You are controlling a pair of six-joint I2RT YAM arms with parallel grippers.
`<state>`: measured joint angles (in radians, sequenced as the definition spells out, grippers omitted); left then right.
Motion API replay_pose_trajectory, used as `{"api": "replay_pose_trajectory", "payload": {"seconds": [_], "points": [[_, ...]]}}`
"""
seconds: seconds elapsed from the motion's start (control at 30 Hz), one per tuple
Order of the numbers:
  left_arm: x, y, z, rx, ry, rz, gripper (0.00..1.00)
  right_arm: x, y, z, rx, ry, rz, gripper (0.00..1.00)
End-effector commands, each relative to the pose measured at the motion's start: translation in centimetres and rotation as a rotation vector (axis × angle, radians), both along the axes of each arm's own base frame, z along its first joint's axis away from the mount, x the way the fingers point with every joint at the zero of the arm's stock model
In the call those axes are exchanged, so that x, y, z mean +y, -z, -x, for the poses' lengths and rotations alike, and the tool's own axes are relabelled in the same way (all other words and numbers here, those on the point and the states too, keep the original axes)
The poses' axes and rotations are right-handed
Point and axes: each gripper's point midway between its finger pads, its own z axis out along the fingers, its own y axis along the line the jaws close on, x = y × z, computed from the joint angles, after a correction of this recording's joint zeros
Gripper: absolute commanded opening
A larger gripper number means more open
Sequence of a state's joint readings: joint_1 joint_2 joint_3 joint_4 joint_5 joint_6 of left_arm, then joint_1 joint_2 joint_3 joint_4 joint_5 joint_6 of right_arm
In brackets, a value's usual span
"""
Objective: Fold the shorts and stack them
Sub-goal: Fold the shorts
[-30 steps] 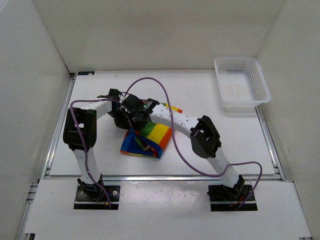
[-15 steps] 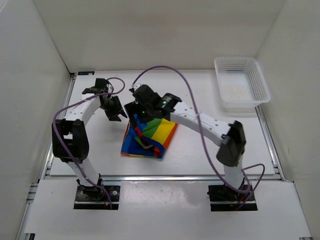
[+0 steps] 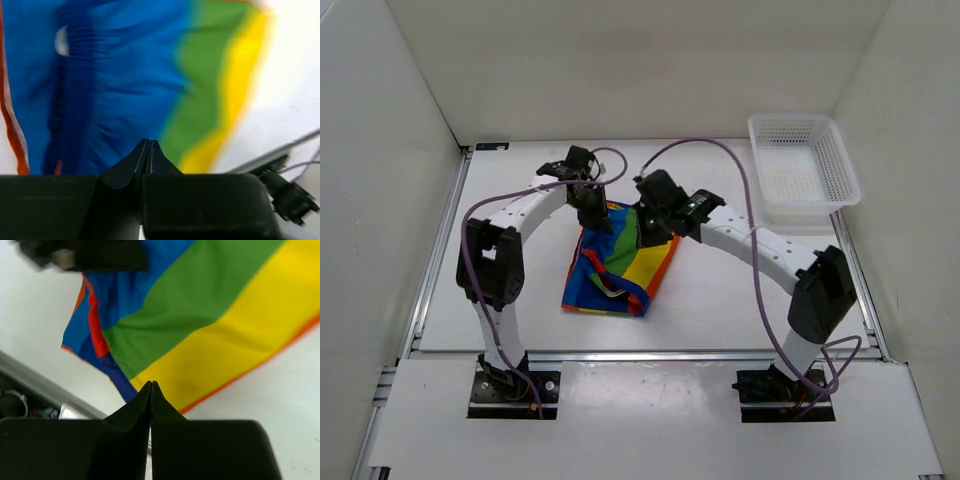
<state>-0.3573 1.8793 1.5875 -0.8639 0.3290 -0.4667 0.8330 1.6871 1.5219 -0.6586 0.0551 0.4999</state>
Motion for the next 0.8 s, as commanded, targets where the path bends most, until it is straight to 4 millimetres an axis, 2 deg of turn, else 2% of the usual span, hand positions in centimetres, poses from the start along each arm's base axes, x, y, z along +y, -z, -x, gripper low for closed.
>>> {"api": "replay_pose_trajectory", "payload": {"seconds": [0.0,0.03,0.07,0.1,0.13,0.17,0.2,0.23,0.3,0.33,0.43,0.47,0.5,0.57,0.6,0.67,0.7,0.77], "points": [[2.3,5.0,1.9,0.132,-0.009,-0.069,0.14,4.1,2.4,4.0,0.122,-0.157,-0.076,0.00],[3.1,6.4,2.9,0.172,-0.019,-0.082,0.14,4.3,4.1,4.7,0.156,-0.170,-0.050,0.00],[3.3,7.0,3.2,0.178,-0.022,-0.093,0.14,4.8,5.0,5.9,0.177,-0.214,-0.043,0.00],[3.5,7.6,3.8,0.198,-0.022,-0.100,0.14,4.4,6.1,6.1,0.197,-0.212,-0.022,0.00],[4.1,7.8,3.8,0.195,-0.046,-0.103,0.14,4.1,8.4,7.1,0.229,-0.222,0.014,0.00],[4.3,8.2,4.6,0.218,-0.054,-0.108,0.14,3.6,9.7,7.3,0.238,-0.215,0.035,0.00],[4.7,8.5,4.6,0.219,-0.064,-0.107,0.14,3.1,10.9,7.6,0.255,-0.213,0.053,0.00],[4.6,8.5,4.4,0.211,-0.064,-0.104,0.14,2.1,13.4,8.1,0.279,-0.202,0.097,0.00],[4.9,8.9,4.7,0.221,-0.067,-0.117,0.14,1.1,15.4,8.2,0.286,-0.184,0.140,0.00],[4.9,8.9,4.7,0.221,-0.067,-0.117,0.14,0.2,17.1,8.6,0.300,-0.186,0.181,0.00],[5.0,9.0,4.7,0.218,-0.070,-0.125,0.12,-0.4,18.0,8.5,0.295,-0.192,0.222,0.00],[5.0,9.0,4.7,0.218,-0.070,-0.125,0.12,-0.6,17.6,8.4,0.287,-0.188,0.225,0.00],[5.0,8.7,4.6,0.209,-0.070,-0.122,0.12,-0.4,15.6,8.2,0.251,-0.197,0.192,0.00],[4.9,8.4,4.9,0.210,-0.066,-0.110,0.12,-0.2,13.0,7.1,0.181,-0.176,0.170,0.00],[4.8,7.6,4.7,0.198,-0.069,-0.085,0.12,-0.1,10.6,6.5,0.130,-0.165,0.141,0.00],[4.4,6.4,4.7,0.176,-0.060,-0.054,0.12,-0.3,7.4,5.1,0.059,-0.125,0.125,0.00],[4.2,5.0,4.6,0.146,-0.064,-0.030,0.12,-0.5,5.4,4.1,-0.004,-0.095,0.109,0.00],[4.1,3.7,5.0,0.136,-0.068,-0.013,0.12,-0.8,3.2,2.6,-0.046,-0.055,0.077,0.00]]}}
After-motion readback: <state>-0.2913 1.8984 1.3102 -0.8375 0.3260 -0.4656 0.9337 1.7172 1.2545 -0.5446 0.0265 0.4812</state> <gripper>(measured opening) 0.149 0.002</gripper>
